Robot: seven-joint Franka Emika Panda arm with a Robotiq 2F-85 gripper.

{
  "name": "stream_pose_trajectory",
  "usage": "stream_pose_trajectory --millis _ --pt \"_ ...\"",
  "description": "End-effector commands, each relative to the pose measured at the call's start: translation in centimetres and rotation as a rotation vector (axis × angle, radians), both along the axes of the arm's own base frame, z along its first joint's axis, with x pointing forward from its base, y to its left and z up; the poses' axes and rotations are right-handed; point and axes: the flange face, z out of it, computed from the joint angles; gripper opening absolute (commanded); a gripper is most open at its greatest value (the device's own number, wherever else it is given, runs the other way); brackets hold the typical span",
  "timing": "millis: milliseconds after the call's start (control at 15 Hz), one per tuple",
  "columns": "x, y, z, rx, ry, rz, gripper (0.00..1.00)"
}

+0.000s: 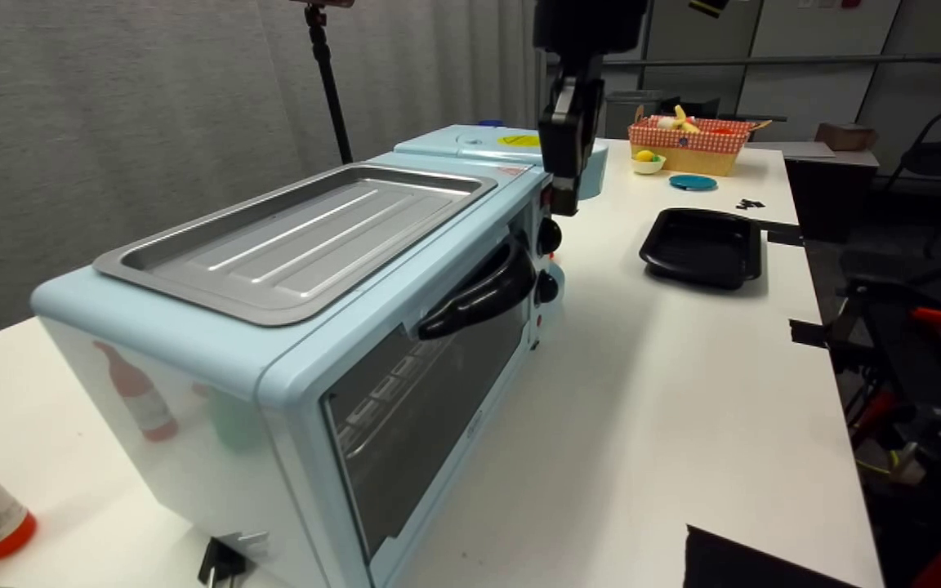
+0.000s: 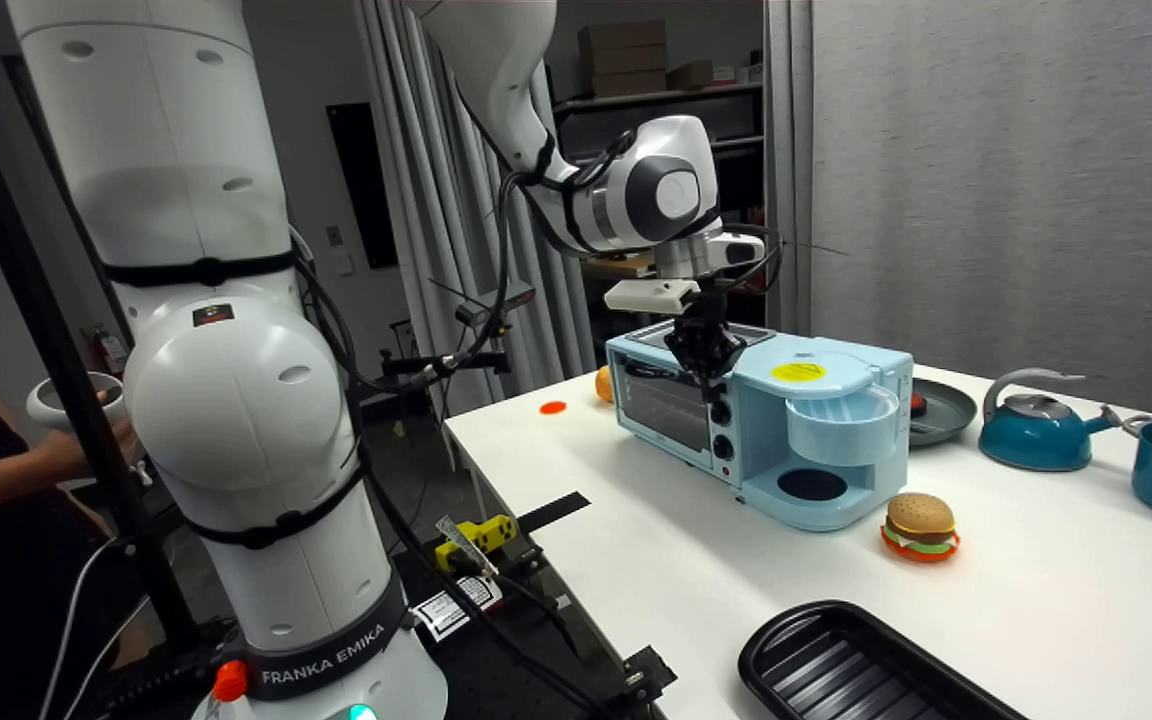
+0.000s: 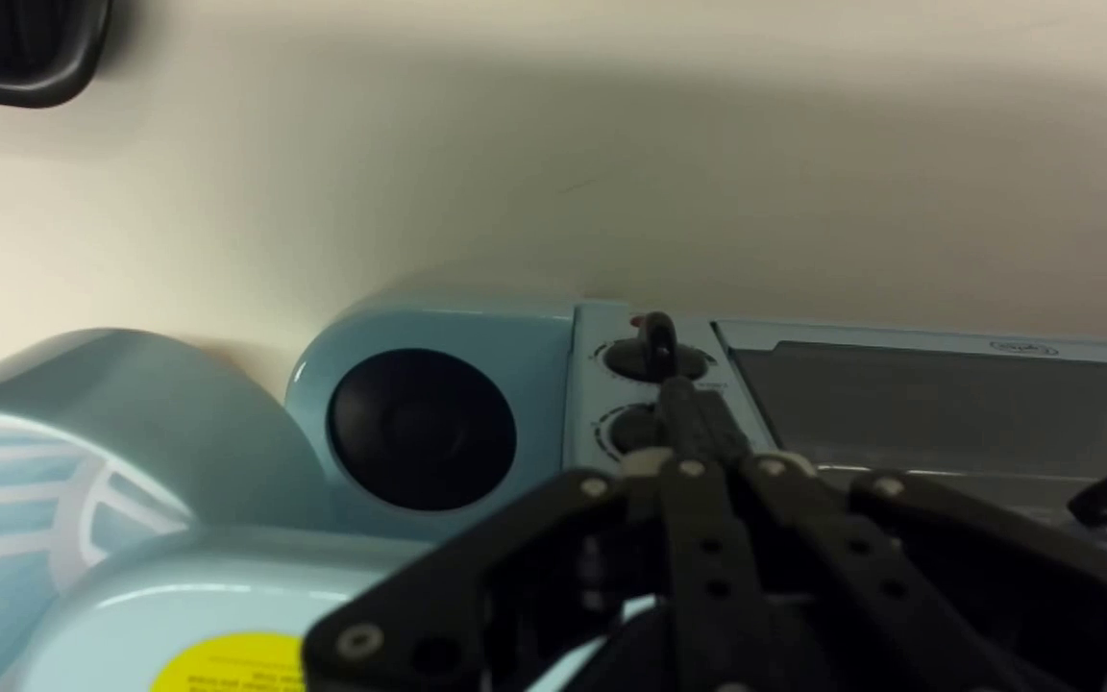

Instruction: Press the red button on the breakfast maker

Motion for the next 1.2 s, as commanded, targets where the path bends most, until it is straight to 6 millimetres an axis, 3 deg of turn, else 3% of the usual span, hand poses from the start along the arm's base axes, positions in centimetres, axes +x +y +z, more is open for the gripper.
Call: stream_pose_trajectory --millis 0,1133 --pt "1.46 0.63 0.44 0.021 -0.031 0.010 0.00" --pt "2.22 0.76 1.11 -0.024 -0.040 0.024 0.00"
